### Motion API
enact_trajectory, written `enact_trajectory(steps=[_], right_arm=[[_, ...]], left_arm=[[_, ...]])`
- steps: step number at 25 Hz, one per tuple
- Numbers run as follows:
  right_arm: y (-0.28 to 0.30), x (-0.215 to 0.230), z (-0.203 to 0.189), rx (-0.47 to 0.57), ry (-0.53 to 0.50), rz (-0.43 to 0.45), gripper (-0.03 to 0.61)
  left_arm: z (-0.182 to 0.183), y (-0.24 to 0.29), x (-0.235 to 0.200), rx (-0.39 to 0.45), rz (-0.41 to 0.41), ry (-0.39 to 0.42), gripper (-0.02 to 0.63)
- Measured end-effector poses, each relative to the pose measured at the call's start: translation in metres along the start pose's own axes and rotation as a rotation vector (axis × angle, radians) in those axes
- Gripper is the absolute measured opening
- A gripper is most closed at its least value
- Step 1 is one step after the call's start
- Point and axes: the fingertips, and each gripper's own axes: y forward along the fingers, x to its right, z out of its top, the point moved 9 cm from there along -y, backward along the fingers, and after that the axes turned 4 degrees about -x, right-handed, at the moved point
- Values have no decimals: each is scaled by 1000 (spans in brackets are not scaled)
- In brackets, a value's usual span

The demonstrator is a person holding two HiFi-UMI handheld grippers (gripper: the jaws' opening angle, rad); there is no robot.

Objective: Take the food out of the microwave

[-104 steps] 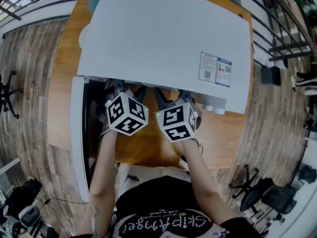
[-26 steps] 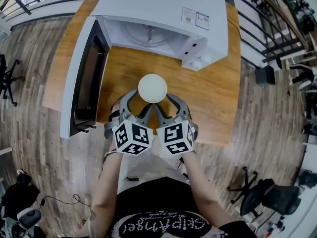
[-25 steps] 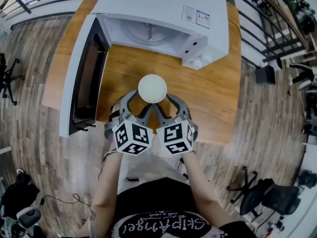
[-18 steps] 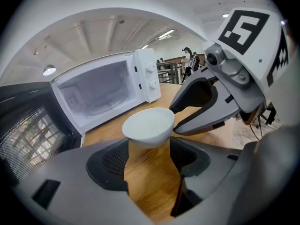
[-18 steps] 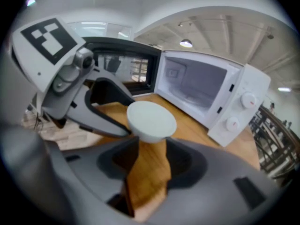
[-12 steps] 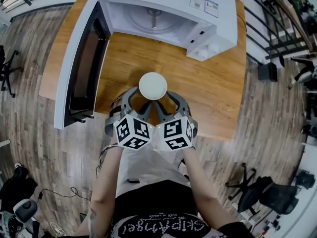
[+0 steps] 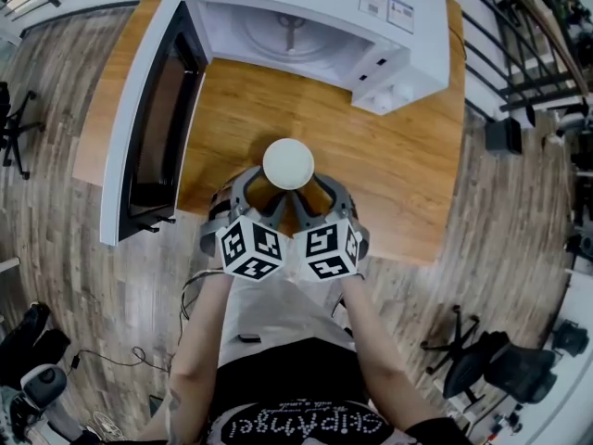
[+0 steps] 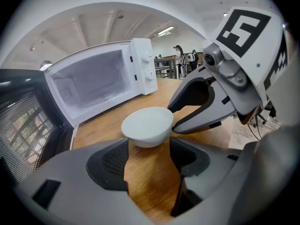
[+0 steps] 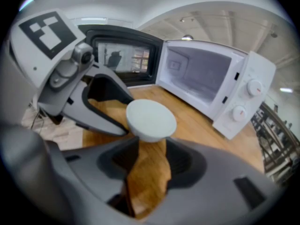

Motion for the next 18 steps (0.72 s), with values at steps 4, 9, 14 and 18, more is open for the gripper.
enact_trajectory(steps=[4, 9, 14, 18], right_arm=[[3, 0, -3, -5, -1, -4, 201], [5, -1, -4, -2, -35, 1, 198], [5, -2, -5, 0, -46, 9, 195], [4, -1, -4, 13, -38, 21, 192]], left_arm=[[-1, 1, 1, 3, -4, -8, 299], [-7, 2, 1, -8, -25, -21, 299], [-10, 1, 1, -10, -39, -28, 299], [-9, -1, -1, -4, -40, -27, 299]])
